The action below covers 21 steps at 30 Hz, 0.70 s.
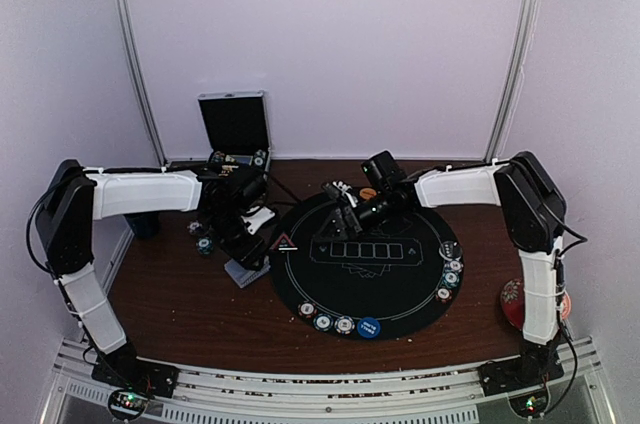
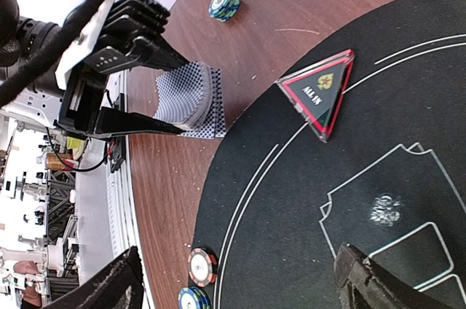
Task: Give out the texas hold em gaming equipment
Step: Pass from the left arm to the right
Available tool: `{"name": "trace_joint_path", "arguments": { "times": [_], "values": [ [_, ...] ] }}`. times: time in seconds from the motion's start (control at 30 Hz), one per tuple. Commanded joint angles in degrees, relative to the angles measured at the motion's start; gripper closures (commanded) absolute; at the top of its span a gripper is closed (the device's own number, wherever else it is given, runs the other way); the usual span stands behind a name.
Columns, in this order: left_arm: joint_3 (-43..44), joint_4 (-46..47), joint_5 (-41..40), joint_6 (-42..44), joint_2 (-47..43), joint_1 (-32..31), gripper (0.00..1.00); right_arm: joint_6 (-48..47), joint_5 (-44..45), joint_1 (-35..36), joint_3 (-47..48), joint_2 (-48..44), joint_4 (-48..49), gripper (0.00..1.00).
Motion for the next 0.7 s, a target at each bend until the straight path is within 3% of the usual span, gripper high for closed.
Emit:
{"name": "trace_joint_path", "arguments": {
  "times": [0.0,0.5,0.67],
  "values": [
    [1.62,-0.07,-0.38,-0.32,-1.56,-0.54,0.44,0.36,-1.03,0.98,0.17,0.65,1.01,0.08],
    [3.07,-1.62,-1.53,-0.78,-4.65,-1.71,0.44,-0.69,-2.36,3.31,1.9,2.85,-0.31,0.08],
    [5.79,-1.58,-1.76,-0.83,-2.05,-4.73,0.44,5.49,-8.46,3.43,2.0,4.25,4.01,0.09]
  ]
}}
